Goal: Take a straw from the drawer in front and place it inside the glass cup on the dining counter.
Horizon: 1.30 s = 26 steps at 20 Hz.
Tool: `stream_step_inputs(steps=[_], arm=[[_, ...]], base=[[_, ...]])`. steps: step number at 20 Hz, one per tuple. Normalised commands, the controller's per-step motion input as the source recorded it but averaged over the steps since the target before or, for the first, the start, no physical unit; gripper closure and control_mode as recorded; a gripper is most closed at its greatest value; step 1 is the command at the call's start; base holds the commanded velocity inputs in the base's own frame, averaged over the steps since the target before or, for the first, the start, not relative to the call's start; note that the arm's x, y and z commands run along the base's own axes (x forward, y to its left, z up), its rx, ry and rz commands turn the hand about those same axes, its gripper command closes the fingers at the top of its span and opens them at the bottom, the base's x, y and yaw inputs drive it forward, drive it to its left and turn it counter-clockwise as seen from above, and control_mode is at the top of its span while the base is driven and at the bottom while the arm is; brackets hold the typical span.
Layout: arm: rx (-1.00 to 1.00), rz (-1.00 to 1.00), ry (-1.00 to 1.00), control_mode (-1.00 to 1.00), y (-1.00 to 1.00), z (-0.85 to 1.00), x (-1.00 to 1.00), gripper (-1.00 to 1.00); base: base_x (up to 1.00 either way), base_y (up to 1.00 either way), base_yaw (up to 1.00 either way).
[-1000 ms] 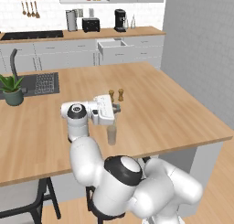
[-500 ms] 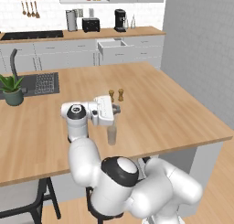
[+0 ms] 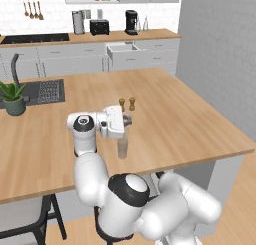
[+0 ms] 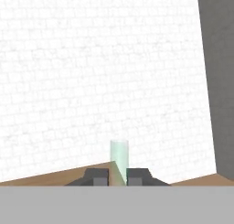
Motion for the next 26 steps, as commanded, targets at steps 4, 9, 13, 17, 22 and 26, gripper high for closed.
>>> stream_step_inputs(steps=[4, 9, 13, 17, 22, 26], arm=[[0.0, 0.0, 0.0, -1.0, 0.0, -0.28, 0.0, 1.0], [0.0, 0.0, 0.0, -1.0, 0.0, -0.19, 0.0, 1.0], [0.0, 0.0, 0.0, -1.0, 0.0, -0.26, 0.14, 1.0], [0.0, 0.0, -0.01, -1.0, 0.0, 0.0, -0.07, 1.0], [0.0, -0.01, -0.02, -1.0, 0.0, 0.09, -0.01, 1.0], [0.0, -0.02, -0.04, -1.0, 0.0, 0.29, 0.0, 1.0]], base=[[0.0, 0.0, 0.0], [0.0, 0.0, 0.0], [0.0, 0.0, 0.0], [0.0, 0.0, 0.0], [0.0, 0.0, 0.0], [0.0, 0.0, 0.0]])
